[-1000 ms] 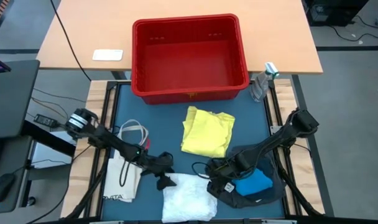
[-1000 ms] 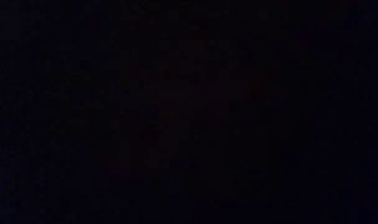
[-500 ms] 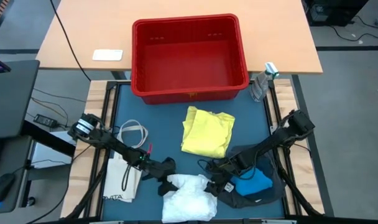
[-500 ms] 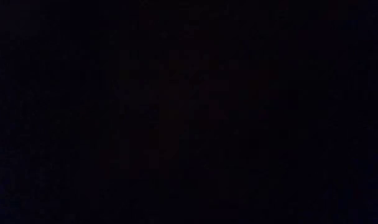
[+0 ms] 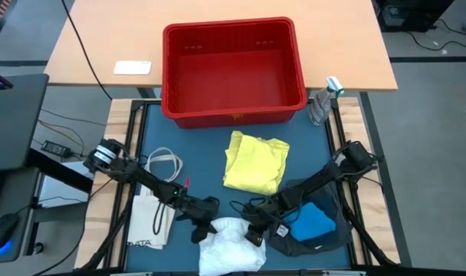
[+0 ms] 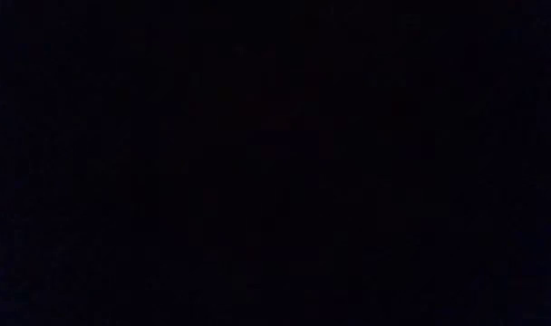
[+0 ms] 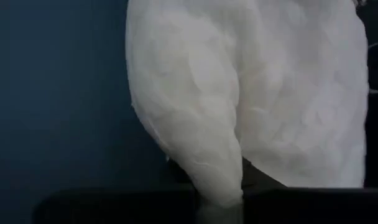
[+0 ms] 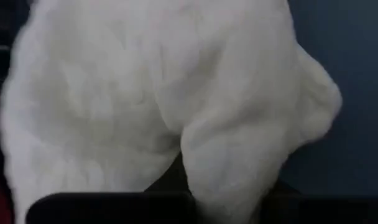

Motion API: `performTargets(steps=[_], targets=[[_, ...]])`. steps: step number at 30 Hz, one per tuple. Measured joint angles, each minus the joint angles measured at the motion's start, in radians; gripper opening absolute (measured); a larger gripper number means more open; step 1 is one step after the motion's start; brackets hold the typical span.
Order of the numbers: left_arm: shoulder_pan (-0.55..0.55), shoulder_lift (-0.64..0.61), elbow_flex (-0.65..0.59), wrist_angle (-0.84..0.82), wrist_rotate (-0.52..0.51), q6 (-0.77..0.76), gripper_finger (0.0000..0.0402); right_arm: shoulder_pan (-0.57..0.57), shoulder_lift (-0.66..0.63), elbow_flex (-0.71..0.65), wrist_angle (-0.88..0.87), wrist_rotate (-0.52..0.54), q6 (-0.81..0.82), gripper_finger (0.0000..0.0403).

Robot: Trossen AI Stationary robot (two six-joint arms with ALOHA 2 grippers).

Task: Fold Laundry from Bin
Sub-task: Stack the folded white shirt on the folded yellow shirt

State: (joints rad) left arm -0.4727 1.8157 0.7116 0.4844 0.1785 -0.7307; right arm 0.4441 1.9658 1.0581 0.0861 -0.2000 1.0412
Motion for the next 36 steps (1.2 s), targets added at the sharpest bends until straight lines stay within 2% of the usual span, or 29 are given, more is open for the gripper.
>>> performTargets(steps=[5, 12, 17, 20, 28, 33, 36], targets=[[0.052, -0.133, 0.013, -0.146, 0.031, 0.114, 0.002, -0.038, -0.091, 0.007, -0.068, 0.005, 0.009, 0.0044], [0.207, -0.324, 0.014, -0.357, 0.036, 0.267, 0.002, -0.093, -0.249, 0.007, -0.262, 0.084, 0.01, 0.0044], [0.36, -0.375, 0.022, -0.394, 0.054, 0.344, 0.002, -0.144, -0.351, 0.008, -0.398, 0.146, 0.011, 0.0044], [0.451, -0.375, 0.071, -0.446, 0.091, 0.412, 0.002, -0.182, -0.408, 0.008, -0.494, 0.171, 0.008, 0.0044], [0.659, -0.292, 0.332, -0.605, 0.157, 0.579, 0.002, -0.356, -0.549, 0.008, -0.734, 0.149, -0.094, 0.0044], [0.766, -0.106, 0.525, -0.7, 0.258, 0.6, 0.002, -0.545, -0.613, -0.005, -0.901, 0.063, -0.251, 0.0044], [0.806, 0.024, 0.637, -0.764, 0.272, 0.592, 0.002, -0.667, -0.628, -0.03, -0.948, 0.036, -0.341, 0.0044]])
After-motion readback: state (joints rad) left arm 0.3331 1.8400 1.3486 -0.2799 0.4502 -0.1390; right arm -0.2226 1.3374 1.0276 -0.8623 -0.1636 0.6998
